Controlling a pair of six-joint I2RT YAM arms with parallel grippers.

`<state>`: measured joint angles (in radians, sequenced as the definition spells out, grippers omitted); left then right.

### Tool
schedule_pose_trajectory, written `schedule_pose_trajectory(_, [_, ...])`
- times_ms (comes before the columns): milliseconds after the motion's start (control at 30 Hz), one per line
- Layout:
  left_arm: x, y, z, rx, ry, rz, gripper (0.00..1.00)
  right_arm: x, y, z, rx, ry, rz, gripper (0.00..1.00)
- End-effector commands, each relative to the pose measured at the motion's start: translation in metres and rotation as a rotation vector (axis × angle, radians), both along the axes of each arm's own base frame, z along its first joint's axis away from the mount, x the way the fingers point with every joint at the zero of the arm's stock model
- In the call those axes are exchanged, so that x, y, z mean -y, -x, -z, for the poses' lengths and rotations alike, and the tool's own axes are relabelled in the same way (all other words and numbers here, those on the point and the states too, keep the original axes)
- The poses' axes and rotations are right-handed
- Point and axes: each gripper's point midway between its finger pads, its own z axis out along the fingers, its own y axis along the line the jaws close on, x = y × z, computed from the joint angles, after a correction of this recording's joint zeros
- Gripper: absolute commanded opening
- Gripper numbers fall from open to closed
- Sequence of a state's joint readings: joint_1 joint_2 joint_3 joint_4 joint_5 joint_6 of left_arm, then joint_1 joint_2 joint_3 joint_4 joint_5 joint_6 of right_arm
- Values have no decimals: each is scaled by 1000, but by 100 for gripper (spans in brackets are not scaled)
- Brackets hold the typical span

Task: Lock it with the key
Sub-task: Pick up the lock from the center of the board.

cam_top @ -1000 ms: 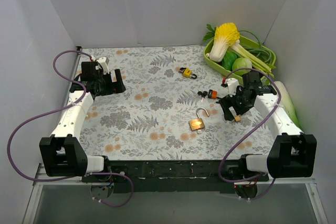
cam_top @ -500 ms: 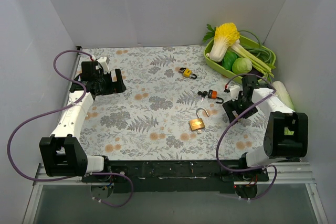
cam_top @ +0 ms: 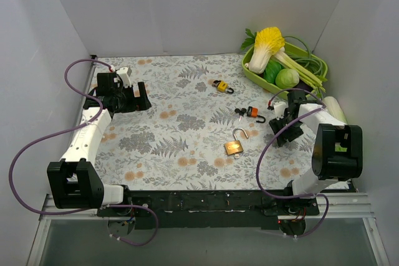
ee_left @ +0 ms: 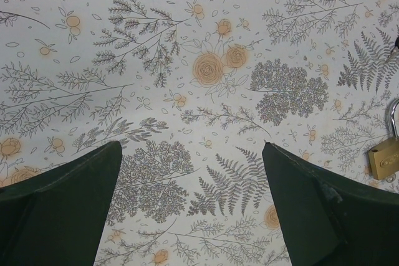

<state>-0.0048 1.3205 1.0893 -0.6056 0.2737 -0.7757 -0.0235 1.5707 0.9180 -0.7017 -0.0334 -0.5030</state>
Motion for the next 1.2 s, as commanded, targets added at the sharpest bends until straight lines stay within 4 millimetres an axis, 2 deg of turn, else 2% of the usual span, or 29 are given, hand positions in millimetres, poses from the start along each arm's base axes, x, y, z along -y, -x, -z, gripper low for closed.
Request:
schedule_pose_trajectory(0, [-1, -3, -10, 39, -9, 18, 98, -1, -6, 3, 21, -12, -3, 59])
schedule_pose_trajectory(333, [-1, -5, -12, 47, -8, 11, 98, -11, -10, 5, 26, -68, 10, 53])
schedule_pose_trajectory(600, [-3, -8, -10, 40, -6, -15, 98, -11, -4, 10, 29, -67, 16, 49])
schedule_pose_trajectory(667, [-3, -9, -11, 41, -4, -21, 98, -10, -2, 12, 26, -61, 20, 45])
schedule_pose_trajectory(733, [-3, -9, -11, 40, -1, -18, 98, -11, -1, 11, 26, -65, 16, 29])
schedule_pose_trajectory(767, [0, -9, -14, 43, 12, -5, 98, -12, 0, 8, 27, -72, 10, 22])
schedule_pose_trajectory(800, [2, -7, -14, 34, 17, 9, 98, -13, -1, 4, 32, -77, -6, 6])
schedule_pose_trajectory(833, [5, -6, -16, 34, 25, 25, 98, -15, -2, 0, 42, -87, -22, 1])
schedule_pose_trajectory(867, [8, -6, -18, 39, 28, 48, 98, -20, -8, -12, 79, -117, -46, 1])
schedule_pose_trajectory(933, [18, -2, -26, 47, 64, 107, 98, -31, -3, -26, 90, -159, -141, 1])
schedule_pose_trajectory(967, [22, -1, -28, 51, 72, 137, 98, -43, -7, -44, 143, -215, -193, 1])
schedule_pose_trajectory(1000, [31, 2, -36, 59, 113, 189, 98, -50, 3, -53, 133, -248, -243, 1])
schedule_pose_trajectory(1100, [51, 14, -45, 48, 185, 322, 98, -86, 8, -92, 224, -344, -498, 1])
schedule_pose_trajectory(1133, [66, 21, -57, 58, 256, 408, 98, -100, 24, -99, 201, -362, -629, 1])
schedule_pose_trajectory(1167, [72, 24, -58, 45, 294, 452, 98, -111, 30, -109, 209, -384, -698, 1])
